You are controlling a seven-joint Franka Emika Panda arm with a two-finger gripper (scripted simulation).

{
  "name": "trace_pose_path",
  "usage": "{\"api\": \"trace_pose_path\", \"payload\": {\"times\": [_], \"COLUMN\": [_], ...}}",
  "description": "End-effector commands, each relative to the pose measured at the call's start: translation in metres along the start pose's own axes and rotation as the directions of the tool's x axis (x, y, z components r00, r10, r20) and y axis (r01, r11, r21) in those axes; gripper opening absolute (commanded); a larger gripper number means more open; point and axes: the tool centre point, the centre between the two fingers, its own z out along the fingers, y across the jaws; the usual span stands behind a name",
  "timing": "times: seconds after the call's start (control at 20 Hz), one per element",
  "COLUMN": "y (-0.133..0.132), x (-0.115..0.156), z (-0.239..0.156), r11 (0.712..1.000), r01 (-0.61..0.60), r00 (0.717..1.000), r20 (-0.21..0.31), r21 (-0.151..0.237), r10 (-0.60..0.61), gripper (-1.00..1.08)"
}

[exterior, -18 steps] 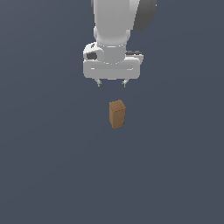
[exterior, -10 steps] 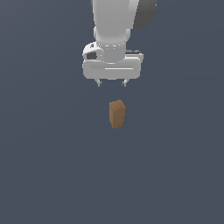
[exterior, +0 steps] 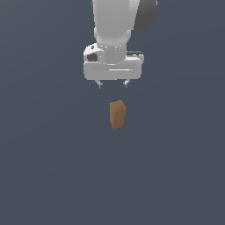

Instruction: Pick up the object and move it to a goal position.

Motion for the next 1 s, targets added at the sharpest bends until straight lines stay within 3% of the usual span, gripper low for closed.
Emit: {"api": "trace_pose_path", "payload": {"times": [0.0, 0.4, 0.95], "y": [-0.001, -0.009, -0.022], "x": [0.000, -0.004, -0.019], "z": [0.006, 0.046, 0.112], "r11": [1.000, 0.992, 0.947], "r01": [0.016, 0.129, 0.322], "r00": [1.000, 0.992, 0.947], "r20": [0.001, 0.001, 0.005], "r21": [-0.001, -0.008, -0.017], "r10": [-0.016, -0.129, -0.322], "gripper": [1.00, 1.00, 1.00]}}
